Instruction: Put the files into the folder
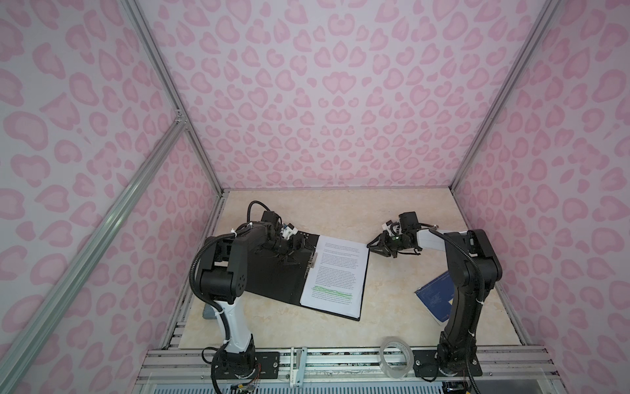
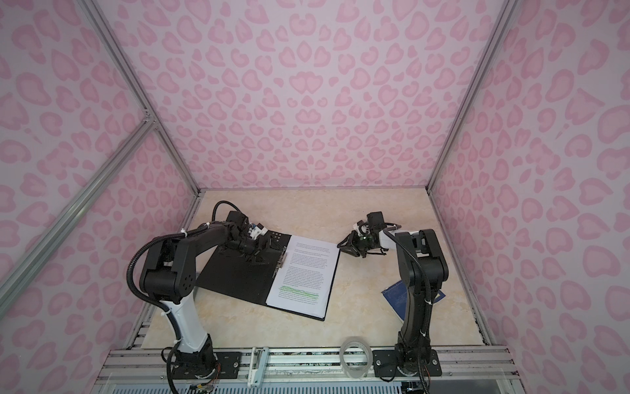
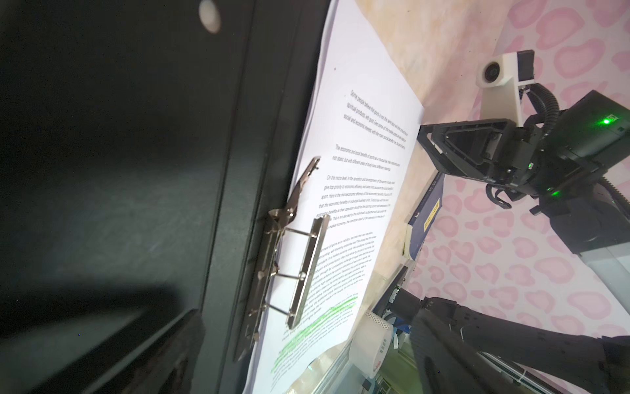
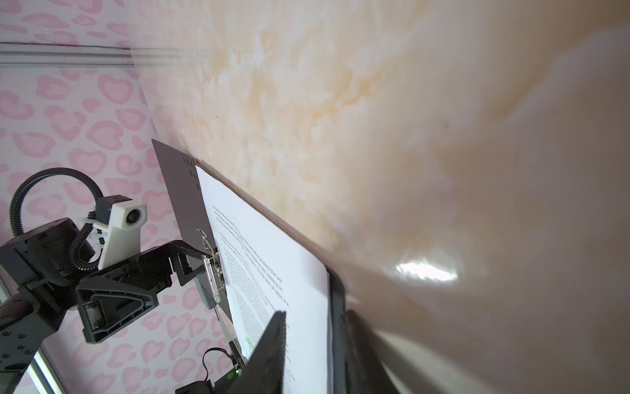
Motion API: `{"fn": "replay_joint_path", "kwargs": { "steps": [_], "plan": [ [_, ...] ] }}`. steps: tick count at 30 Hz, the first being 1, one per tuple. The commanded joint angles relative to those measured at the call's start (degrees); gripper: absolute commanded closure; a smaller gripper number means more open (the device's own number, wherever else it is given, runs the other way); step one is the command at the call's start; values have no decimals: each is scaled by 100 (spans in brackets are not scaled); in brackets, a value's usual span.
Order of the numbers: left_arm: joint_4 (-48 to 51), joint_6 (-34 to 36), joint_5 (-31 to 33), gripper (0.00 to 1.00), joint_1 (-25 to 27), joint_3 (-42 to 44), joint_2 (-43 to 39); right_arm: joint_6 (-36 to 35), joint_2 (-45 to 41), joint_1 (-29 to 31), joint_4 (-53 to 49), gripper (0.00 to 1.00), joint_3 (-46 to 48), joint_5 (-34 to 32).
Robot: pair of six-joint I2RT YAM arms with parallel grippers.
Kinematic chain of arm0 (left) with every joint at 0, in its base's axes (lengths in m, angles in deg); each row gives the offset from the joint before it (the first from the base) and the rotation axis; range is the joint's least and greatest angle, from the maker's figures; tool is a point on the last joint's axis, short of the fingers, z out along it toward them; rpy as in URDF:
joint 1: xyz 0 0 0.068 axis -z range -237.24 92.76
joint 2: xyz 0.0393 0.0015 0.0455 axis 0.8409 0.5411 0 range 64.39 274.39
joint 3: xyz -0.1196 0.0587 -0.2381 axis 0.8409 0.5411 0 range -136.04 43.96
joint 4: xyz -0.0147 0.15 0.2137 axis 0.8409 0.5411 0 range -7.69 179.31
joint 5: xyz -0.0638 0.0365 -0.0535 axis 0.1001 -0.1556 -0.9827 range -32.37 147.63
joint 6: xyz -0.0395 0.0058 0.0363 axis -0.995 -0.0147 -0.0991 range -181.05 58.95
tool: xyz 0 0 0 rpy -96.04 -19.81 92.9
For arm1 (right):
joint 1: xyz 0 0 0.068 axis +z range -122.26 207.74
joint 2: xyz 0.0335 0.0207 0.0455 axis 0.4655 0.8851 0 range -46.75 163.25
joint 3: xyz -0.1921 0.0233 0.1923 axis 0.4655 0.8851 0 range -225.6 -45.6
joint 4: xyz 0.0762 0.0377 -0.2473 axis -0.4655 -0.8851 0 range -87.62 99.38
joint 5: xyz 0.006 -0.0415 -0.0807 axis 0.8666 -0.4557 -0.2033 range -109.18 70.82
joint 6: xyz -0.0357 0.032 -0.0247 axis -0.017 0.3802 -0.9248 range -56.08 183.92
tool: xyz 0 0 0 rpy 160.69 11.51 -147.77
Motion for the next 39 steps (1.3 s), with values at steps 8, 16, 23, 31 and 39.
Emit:
{"fn": "replay_joint_path", "kwargs": {
  "steps": [8,16,23,31,39],
  "plan": [
    [116,111,-198,2,-6,83,231,36,493,7,-257,69,-514,105],
    [105,82,-353,2,132,75,371,-156,988,-10,-667,69,-1271,284],
    [99,55,-314,2,240,34,431,-437,1281,-174,-1114,70,-1752,234],
    [311,329,85,2,162,-213,135,-980,733,-631,-1684,71,-1740,-412],
    [994,1185,504,2,171,-1514,289,-1380,-971,-348,-2119,74,-1107,-967]
  ]
}}
